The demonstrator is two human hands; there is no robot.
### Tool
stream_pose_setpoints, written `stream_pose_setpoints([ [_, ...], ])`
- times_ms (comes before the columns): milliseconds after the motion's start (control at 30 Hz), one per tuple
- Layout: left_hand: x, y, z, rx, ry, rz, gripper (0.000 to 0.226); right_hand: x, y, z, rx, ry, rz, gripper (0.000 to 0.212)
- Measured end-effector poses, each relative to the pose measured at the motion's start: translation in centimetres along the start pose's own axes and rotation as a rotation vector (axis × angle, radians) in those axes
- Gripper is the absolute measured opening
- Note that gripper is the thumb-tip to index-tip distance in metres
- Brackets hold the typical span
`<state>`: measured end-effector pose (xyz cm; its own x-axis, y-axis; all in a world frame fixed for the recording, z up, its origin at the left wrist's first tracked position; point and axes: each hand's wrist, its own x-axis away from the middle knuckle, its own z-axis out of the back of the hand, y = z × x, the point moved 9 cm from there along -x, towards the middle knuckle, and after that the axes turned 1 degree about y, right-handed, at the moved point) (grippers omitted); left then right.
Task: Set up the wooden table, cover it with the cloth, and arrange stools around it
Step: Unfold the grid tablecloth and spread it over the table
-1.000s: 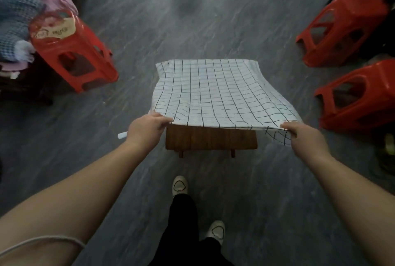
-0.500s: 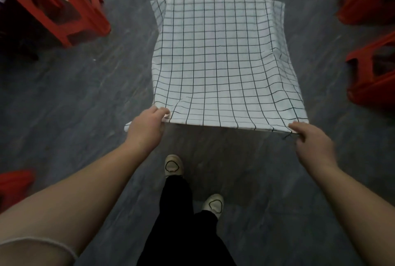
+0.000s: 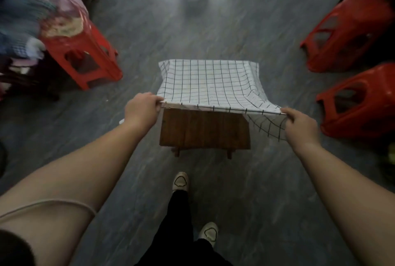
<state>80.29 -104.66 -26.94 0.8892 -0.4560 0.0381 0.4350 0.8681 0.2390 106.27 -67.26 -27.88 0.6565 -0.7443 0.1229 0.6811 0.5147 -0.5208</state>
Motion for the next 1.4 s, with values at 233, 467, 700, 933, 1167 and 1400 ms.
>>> stream_pose_setpoints([
  [233,-7.3,1.4,6.5,0.034,0.065,0.026,0.030,-7.1,-7.1,5.7,0.080,0.071,0.056,0.042],
  [467,-17.8,0.8,11.0,0.135,0.095,0.020,0.030,-16.3,-15.2,7.8,0.096,0.113,0.072,0.037],
  [700,-29.6,1.1,16.0,0.153,0.100,-0.011,0.030,-25.6,-22.3,9.5,0.084,0.165,0.046,0.035],
  [933,-38.4,2.6,20.5,0.132,0.148,-0.036,0.030,-33.9,-27.5,12.3,0.056,0.201,0.108,0.036],
  [1167,-44.8,4.2,25.2,0.083,0.243,-0.069,0.029,-41.5,-32.9,16.3,0.053,0.250,0.215,0.038],
  [1400,-48.8,4.6,27.4,0.091,0.319,-0.077,0.028,-46.0,-37.8,19.5,0.178,0.324,0.348,0.040],
])
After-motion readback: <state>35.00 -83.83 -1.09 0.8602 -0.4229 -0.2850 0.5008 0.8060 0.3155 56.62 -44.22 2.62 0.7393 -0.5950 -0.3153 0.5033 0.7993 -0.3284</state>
